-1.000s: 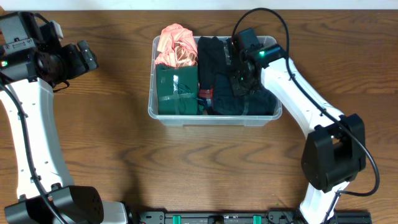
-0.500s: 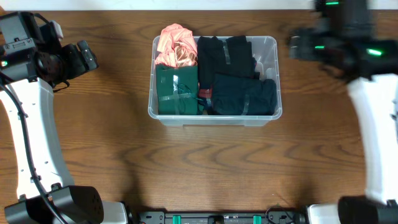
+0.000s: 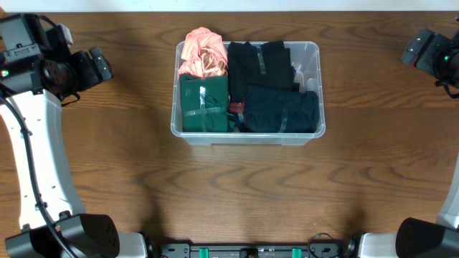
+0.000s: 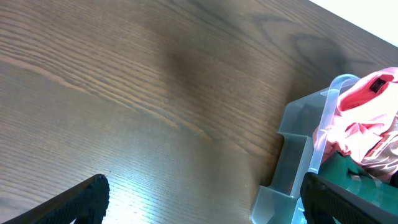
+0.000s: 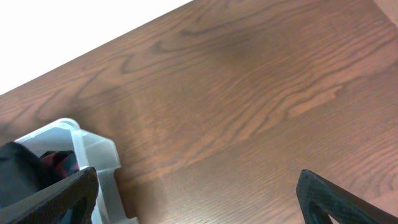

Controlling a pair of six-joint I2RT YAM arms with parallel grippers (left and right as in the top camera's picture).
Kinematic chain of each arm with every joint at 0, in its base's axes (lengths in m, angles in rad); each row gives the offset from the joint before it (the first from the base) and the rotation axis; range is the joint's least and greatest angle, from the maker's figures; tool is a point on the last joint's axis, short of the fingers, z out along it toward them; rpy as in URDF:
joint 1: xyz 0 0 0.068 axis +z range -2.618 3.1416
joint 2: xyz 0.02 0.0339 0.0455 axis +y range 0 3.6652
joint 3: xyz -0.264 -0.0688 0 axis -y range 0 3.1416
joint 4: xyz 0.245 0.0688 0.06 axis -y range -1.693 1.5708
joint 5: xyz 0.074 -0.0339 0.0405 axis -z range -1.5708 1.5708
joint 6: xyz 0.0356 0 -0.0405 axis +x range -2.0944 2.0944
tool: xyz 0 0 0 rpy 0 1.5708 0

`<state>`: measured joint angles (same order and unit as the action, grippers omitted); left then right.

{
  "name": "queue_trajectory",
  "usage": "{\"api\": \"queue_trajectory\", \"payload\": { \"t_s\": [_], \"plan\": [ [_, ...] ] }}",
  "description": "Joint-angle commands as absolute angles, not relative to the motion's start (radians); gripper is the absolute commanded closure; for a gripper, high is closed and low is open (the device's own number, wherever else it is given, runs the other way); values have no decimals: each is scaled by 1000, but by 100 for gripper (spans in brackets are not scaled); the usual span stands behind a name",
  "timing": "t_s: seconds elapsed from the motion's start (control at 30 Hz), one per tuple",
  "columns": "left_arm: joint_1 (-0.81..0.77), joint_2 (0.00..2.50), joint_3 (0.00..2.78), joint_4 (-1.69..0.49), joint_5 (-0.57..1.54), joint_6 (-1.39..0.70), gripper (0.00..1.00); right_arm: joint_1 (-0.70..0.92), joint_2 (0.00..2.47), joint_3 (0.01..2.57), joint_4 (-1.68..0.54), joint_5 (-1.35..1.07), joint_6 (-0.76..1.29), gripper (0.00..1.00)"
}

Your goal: Pack container

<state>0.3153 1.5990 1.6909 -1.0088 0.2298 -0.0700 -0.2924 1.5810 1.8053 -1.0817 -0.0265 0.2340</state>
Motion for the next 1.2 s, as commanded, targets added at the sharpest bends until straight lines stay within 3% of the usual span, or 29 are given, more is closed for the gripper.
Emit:
{"api": "queue_trajectory", "payload": {
  "t_s": [0.0, 0.73, 1.17],
  "plan": [
    [319, 1601, 1686, -1009, 228, -52, 2, -303, 1588, 1803, -1086, -26, 250, 1],
    [319, 1593, 1686, -1009, 228, -52, 2, -300, 1589, 1803, -1087, -27, 250, 1],
    [166, 1296, 1686, -1011, 228, -52, 2, -300, 1588, 1803, -1087, -27, 250, 1]
  ]
}}
